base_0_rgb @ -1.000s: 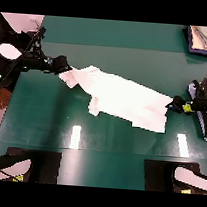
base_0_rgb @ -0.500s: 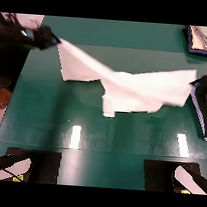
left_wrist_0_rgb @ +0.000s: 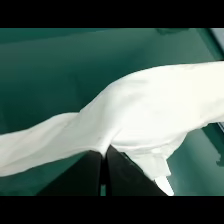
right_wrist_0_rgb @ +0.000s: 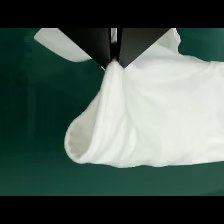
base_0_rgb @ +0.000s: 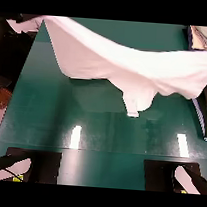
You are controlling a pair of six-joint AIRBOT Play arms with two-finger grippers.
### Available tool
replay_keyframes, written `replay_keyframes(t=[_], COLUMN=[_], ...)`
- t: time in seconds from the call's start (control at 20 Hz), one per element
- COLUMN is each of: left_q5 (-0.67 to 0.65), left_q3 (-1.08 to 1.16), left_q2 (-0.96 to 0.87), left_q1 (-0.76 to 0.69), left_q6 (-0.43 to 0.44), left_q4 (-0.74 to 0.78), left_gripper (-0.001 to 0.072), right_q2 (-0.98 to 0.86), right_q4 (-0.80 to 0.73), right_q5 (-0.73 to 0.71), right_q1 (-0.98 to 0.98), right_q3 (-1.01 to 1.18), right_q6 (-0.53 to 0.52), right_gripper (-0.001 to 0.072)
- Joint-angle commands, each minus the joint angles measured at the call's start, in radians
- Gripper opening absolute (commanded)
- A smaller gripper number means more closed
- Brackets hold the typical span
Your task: Fold the shirts.
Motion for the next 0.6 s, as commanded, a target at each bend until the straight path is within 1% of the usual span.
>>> replay_keyframes(t=[0.0, 0.05, 0.15, 0.25, 0.3, 0.35, 0.4, 0.45, 0.55], left_q5=[-0.073, -0.064, -0.024, 0.016, 0.028, 0.035, 0.035, 0.035, 0.039], left_q3=[-0.122, -0.195, -0.369, -0.531, -0.600, -0.650, -0.689, -0.712, -0.723], left_q2=[-0.003, -0.003, -0.003, -0.003, -0.003, -0.003, -0.003, -0.003, -0.003], left_q1=[-0.001, -0.001, -0.001, -0.001, 0.000, -0.001, 0.000, -0.001, -0.001], left_q6=[0.007, 0.007, 0.009, 0.023, 0.034, 0.034, 0.038, 0.053, 0.061], left_q4=[0.020, 0.025, 0.028, 0.028, 0.028, 0.027, 0.027, 0.027, 0.027], left_gripper=[0.0024, 0.0024, 0.0024, 0.0024, 0.0024, 0.0024, 0.0024, 0.0024, 0.0024], right_q2=[0.008, 0.008, 0.007, 0.008, 0.007, 0.008, 0.007, 0.007, -0.005], right_q4=[0.000, 0.000, -0.008, -0.109, -0.167, -0.221, -0.246, -0.253, -0.253], right_q5=[0.064, 0.055, -0.023, -0.103, -0.117, -0.114, -0.101, -0.079, -0.034], right_q1=[-0.001, -0.001, -0.002, -0.002, -0.002, -0.002, -0.002, -0.002, -0.002], right_q3=[-0.173, -0.257, -0.402, -0.480, -0.490, -0.487, -0.479, -0.475, -0.490], right_q6=[0.010, 0.010, -0.004, -0.005, -0.005, -0.005, -0.004, -0.003, -0.003], right_gripper=[0.0013, 0.0013, 0.0013, 0.0014, 0.0015, 0.0122, 0.0419, 0.0554, 0.0554])
